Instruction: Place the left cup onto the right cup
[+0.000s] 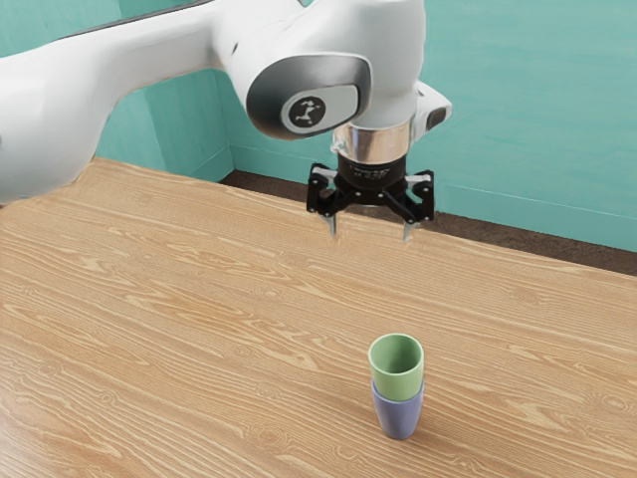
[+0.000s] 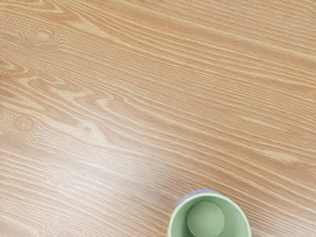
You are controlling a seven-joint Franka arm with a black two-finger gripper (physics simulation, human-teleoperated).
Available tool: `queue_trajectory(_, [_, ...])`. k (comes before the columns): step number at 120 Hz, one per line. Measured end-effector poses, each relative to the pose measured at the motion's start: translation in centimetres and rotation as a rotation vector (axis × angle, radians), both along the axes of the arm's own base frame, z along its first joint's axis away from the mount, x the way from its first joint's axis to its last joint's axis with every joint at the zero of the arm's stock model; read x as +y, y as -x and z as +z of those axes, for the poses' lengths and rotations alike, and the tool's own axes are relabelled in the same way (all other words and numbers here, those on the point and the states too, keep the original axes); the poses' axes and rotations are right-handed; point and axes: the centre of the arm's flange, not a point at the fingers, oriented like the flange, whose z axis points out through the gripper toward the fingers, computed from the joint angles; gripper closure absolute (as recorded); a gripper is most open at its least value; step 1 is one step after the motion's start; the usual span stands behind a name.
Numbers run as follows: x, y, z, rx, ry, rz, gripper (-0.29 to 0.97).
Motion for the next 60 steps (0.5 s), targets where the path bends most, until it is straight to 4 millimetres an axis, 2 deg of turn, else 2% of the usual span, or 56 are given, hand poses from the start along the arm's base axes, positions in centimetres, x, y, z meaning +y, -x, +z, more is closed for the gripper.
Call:
queue_trajectory(13, [3.8,-1.1,1.1,0.017,-0.002,0.028,0.0])
queue_trajectory(37, [12.2,-3.3,2.3,0.061,-0.01,0.069,0.0])
queue_trajectory(60, [19.4,-3.9,2.9,0.112,-0.008,0.077,0.0])
